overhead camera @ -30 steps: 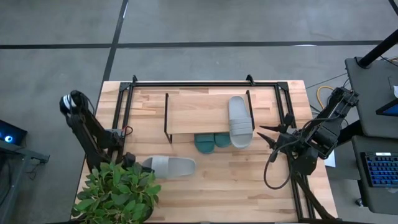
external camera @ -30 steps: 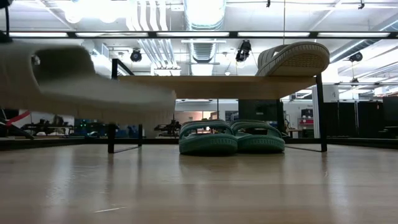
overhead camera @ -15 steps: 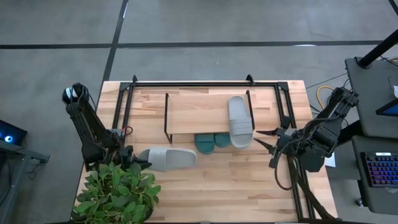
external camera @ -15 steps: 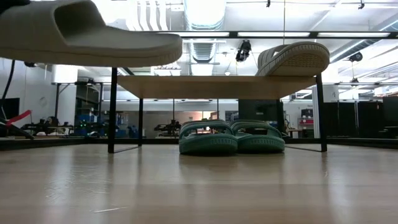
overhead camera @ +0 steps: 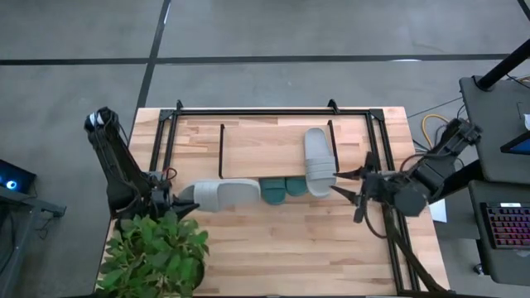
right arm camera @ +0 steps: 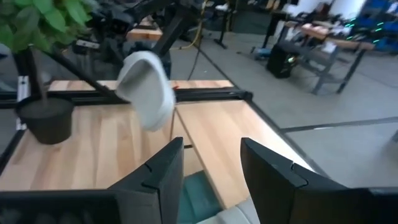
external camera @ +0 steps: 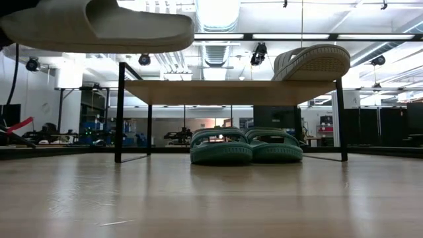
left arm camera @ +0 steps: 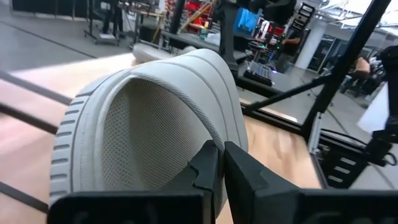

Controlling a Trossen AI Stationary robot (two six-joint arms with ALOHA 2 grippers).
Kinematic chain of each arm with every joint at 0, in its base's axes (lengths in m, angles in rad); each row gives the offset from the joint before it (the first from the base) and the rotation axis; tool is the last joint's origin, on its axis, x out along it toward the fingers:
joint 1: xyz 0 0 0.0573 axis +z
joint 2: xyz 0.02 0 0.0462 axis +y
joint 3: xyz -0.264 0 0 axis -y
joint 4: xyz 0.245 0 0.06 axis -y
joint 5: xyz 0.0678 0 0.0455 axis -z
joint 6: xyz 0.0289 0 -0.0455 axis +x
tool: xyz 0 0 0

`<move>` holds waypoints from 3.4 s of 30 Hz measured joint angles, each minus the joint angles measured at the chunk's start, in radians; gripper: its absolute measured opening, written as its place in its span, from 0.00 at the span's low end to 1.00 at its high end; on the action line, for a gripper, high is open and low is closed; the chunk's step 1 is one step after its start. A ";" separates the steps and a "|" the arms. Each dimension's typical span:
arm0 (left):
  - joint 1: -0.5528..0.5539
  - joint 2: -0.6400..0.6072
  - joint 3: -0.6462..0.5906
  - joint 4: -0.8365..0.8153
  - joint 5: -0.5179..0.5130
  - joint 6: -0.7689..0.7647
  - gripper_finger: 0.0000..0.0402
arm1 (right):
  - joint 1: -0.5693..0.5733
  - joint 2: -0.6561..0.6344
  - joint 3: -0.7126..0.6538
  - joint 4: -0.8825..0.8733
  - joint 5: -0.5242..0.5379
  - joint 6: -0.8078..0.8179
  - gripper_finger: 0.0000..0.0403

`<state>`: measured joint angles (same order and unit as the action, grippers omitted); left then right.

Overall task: Pick and place slides into the shelf
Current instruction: Put the gray slides on the shelf

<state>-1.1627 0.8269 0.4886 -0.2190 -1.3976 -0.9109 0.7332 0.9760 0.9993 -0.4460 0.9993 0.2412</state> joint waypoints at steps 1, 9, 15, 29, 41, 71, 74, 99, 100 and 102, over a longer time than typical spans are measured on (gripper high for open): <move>0.004 -0.012 0.001 0.001 -0.001 0.022 0.00 | -0.020 0.000 0.000 0.012 -0.031 -0.015 0.37; 0.013 -0.097 0.006 0.054 -0.005 0.209 0.00 | -0.084 0.000 0.000 0.066 -0.084 -0.121 0.37; 0.018 -0.162 0.012 0.083 -0.010 0.412 0.00 | -0.086 0.000 0.000 0.069 -0.084 -0.145 0.37; 0.025 -0.283 0.015 0.083 -0.084 0.711 0.00 | -0.086 0.000 0.000 0.070 -0.083 -0.165 0.37; 0.030 -0.423 0.036 0.551 -0.051 1.398 0.00 | -0.139 0.000 0.000 0.162 -0.085 -0.284 0.37; 0.230 -0.280 0.040 1.030 0.374 1.864 0.00 | -0.658 0.148 0.076 0.609 -0.957 -0.583 0.41; 0.298 -0.244 0.047 1.031 0.410 1.857 0.00 | -0.653 0.207 0.121 0.606 -1.027 -0.591 0.41; 0.548 -0.036 0.184 1.018 0.499 1.866 0.00 | -0.647 0.351 0.503 0.196 -0.950 -0.771 0.41; 0.548 -0.043 0.182 1.021 0.497 1.865 0.00 | -0.647 0.336 0.506 0.198 -0.951 -0.769 0.41; 0.548 -0.045 0.178 1.021 0.497 1.863 0.00 | -0.646 0.314 0.505 0.191 -0.953 -0.774 0.41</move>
<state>-0.6144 0.7815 0.6662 0.8024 -0.9004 0.9524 0.0868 1.2903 1.5042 -0.2553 0.0460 -0.5330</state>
